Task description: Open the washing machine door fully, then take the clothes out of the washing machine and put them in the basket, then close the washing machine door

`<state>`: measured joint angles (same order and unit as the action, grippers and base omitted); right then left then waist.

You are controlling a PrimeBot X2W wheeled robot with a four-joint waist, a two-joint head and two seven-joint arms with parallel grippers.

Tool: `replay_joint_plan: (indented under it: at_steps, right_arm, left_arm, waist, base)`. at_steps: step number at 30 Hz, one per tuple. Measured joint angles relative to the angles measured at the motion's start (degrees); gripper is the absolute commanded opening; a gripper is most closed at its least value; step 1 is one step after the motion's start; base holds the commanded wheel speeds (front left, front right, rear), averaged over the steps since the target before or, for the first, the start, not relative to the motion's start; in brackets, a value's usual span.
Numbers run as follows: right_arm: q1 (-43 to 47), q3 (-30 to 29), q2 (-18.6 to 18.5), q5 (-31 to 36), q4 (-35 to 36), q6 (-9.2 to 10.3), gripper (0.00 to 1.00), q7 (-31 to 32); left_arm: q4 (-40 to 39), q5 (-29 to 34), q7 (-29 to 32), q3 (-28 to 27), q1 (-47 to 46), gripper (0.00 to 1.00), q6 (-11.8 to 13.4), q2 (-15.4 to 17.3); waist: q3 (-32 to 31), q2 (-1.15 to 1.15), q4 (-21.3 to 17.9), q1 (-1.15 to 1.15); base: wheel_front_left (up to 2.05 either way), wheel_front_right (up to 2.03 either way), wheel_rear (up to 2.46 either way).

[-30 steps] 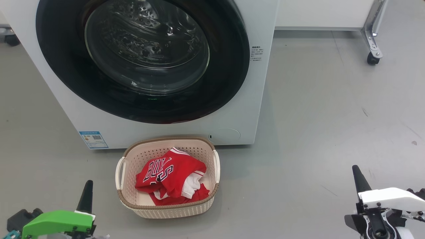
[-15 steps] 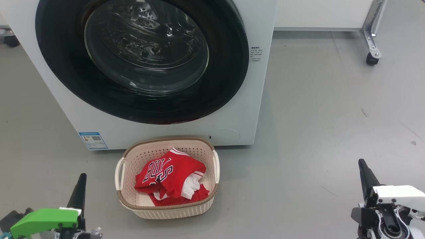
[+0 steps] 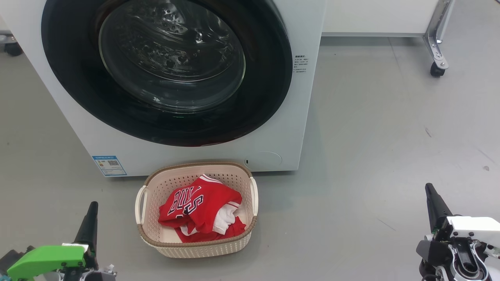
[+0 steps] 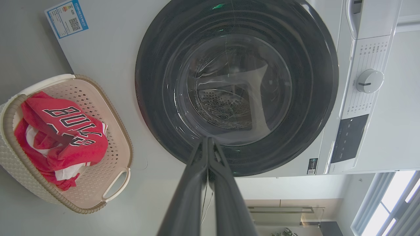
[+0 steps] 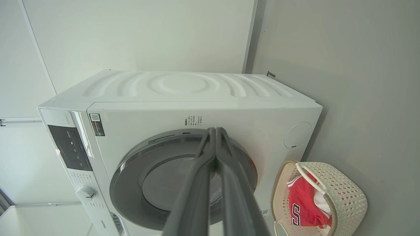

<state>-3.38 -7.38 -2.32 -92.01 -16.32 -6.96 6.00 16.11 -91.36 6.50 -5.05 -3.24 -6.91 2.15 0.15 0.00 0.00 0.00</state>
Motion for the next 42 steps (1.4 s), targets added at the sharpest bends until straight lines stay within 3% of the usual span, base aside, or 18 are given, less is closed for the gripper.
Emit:
replay_joint_plan:
  at_steps: [42]
  right_arm:
    - [-0.04,-0.04,0.0,0.0,0.15,0.0,0.0,0.0]
  left_arm:
    - [-0.2,0.0,-0.01,0.02,-0.01,0.0,-0.01,-0.01]
  waist:
    - [0.01,0.0,0.0,0.0]
  base:
    - [0.0,0.0,0.0]
